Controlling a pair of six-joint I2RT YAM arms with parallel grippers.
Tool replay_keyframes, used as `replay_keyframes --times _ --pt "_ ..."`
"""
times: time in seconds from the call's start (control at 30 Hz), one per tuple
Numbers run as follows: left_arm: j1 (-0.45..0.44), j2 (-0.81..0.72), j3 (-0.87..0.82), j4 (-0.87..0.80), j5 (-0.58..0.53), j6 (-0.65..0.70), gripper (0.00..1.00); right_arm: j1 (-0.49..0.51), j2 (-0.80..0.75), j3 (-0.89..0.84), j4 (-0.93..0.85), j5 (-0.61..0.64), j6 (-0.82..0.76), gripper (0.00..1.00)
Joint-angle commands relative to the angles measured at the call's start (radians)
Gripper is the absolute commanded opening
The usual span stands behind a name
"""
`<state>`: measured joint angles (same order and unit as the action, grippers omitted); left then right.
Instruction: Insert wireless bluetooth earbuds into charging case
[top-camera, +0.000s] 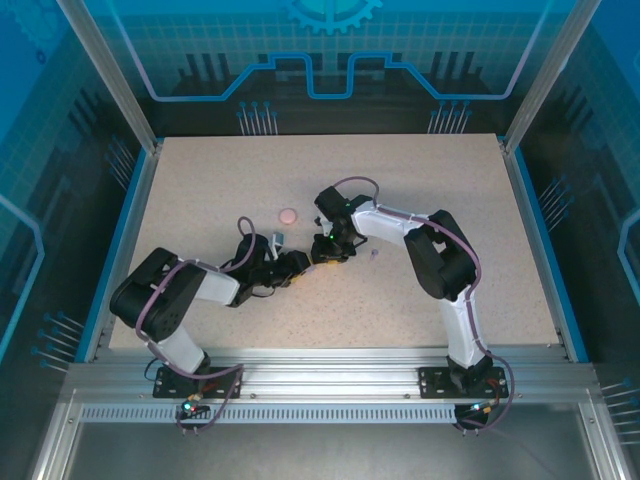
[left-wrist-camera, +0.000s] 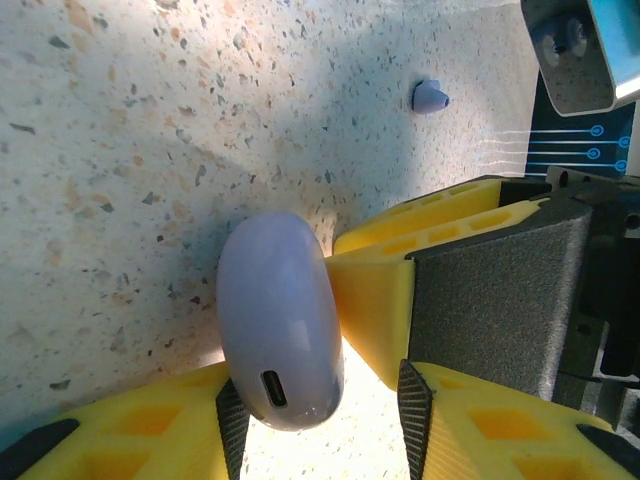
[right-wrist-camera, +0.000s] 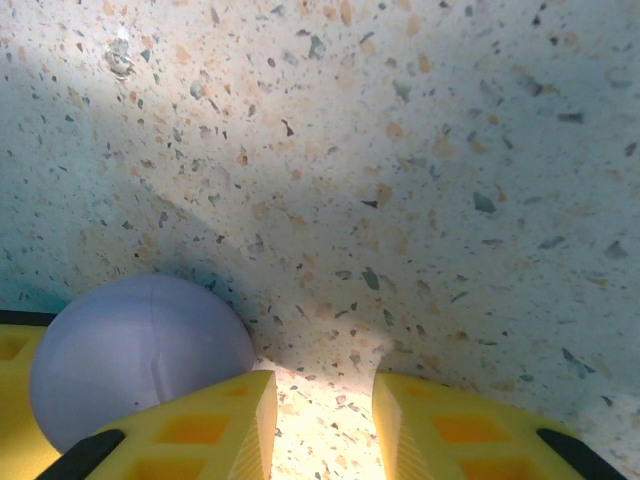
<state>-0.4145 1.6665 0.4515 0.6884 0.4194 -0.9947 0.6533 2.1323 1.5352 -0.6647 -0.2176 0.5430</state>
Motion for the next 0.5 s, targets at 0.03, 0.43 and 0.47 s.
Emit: replay_keyframes --times 0.03,0.43,0.47 --pt "-0.008 0.003 0.02 0.028 -0.008 0.021 0.47 -0.001 0.032 -0.017 -0.012 0.009 0.005 0.33" --pt "-0.009 -0.023 -0.021 0.013 -0.111 0.002 0.36 -0.002 0.038 -0.014 -0.012 0.006 0.004 0.33" --pt "-0.009 -0.021 -0.021 0.013 -0.114 0.001 0.35 -0.002 0.038 -0.013 -0.012 0.006 0.004 0.33"
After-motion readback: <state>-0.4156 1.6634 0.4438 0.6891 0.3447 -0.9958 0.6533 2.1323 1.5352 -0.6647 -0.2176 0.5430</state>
